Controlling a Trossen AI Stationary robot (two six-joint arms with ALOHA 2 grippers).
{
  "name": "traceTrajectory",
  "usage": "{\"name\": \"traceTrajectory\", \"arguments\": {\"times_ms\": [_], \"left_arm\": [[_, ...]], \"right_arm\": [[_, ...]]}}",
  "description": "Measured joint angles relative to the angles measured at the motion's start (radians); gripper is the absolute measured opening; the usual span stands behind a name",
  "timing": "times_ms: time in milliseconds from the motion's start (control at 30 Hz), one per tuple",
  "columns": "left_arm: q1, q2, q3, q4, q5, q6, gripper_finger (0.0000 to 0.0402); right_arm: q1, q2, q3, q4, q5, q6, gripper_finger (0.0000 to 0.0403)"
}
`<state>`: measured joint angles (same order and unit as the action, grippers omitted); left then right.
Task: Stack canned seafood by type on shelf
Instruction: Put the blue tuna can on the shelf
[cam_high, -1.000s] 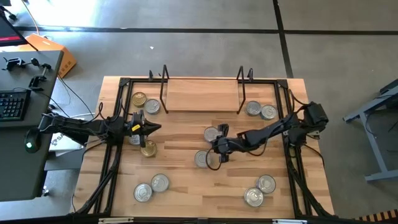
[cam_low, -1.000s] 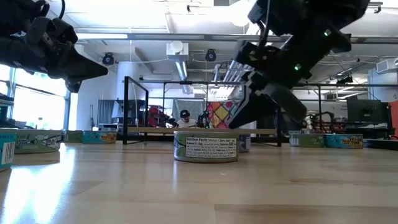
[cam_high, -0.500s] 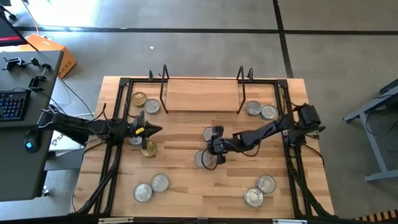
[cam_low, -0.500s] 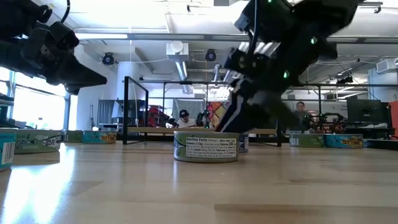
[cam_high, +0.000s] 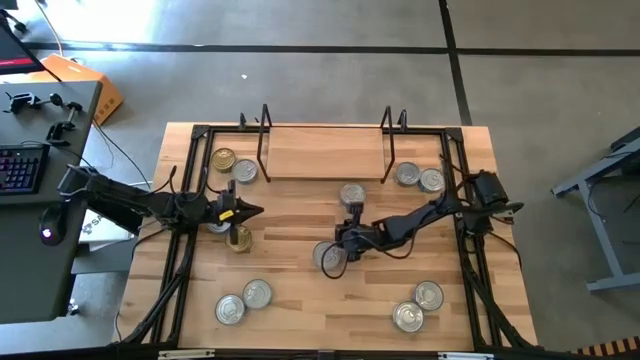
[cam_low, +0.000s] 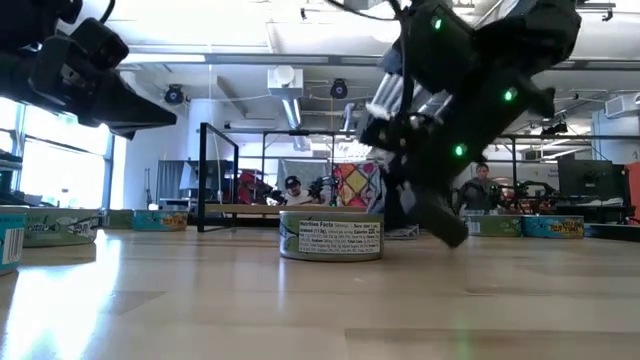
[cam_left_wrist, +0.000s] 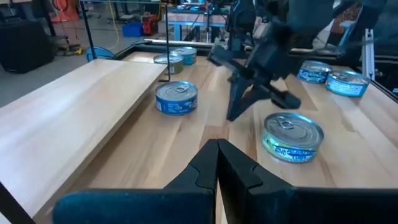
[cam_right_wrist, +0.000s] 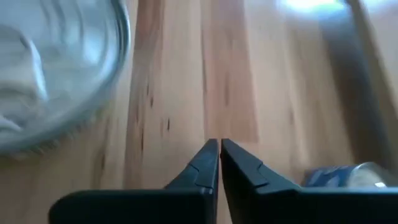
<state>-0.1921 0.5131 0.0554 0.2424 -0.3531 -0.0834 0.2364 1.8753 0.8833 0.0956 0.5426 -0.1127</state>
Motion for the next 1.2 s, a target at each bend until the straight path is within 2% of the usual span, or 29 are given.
{"name": "traceTrajectory", "arguments": {"times_ms": [133,300,433,533,667,900,1033,1200], "left_arm": [[0.0,0.024,0.01,0.001,-0.001,0.002,0.0],[0.0,0.045,0.01,-0.001,-0.003,0.002,0.0],[0.0,0.056,0.01,0.003,-0.003,0.002,0.0],[0.0,0.061,0.01,0.003,-0.003,-0.001,0.0],[0.0,0.065,0.01,0.0,-0.003,-0.001,0.0],[-0.004,0.071,0.01,0.004,-0.003,0.03,0.0],[-0.024,0.098,0.01,0.044,-0.017,0.145,0.0],[-0.039,0.166,0.01,0.145,-0.017,0.267,0.0]], "right_arm": [[-0.003,-0.076,0.001,-0.064,0.026,0.042,0.0033],[-0.052,-0.159,0.001,-0.228,0.042,0.117,0.0106],[-0.108,-0.161,0.001,-0.258,0.004,0.062,0.015],[-0.156,-0.147,0.002,-0.267,-0.022,0.03,0.0158],[-0.192,-0.127,0.002,-0.282,-0.042,0.001,0.0133],[-0.171,-0.061,0.009,-0.276,-0.019,-0.024,0.0018],[-0.151,-0.047,0.007,-0.216,-0.033,0.019,0.0013],[-0.144,-0.045,0.005,-0.079,-0.202,0.102,0.0003]]}}
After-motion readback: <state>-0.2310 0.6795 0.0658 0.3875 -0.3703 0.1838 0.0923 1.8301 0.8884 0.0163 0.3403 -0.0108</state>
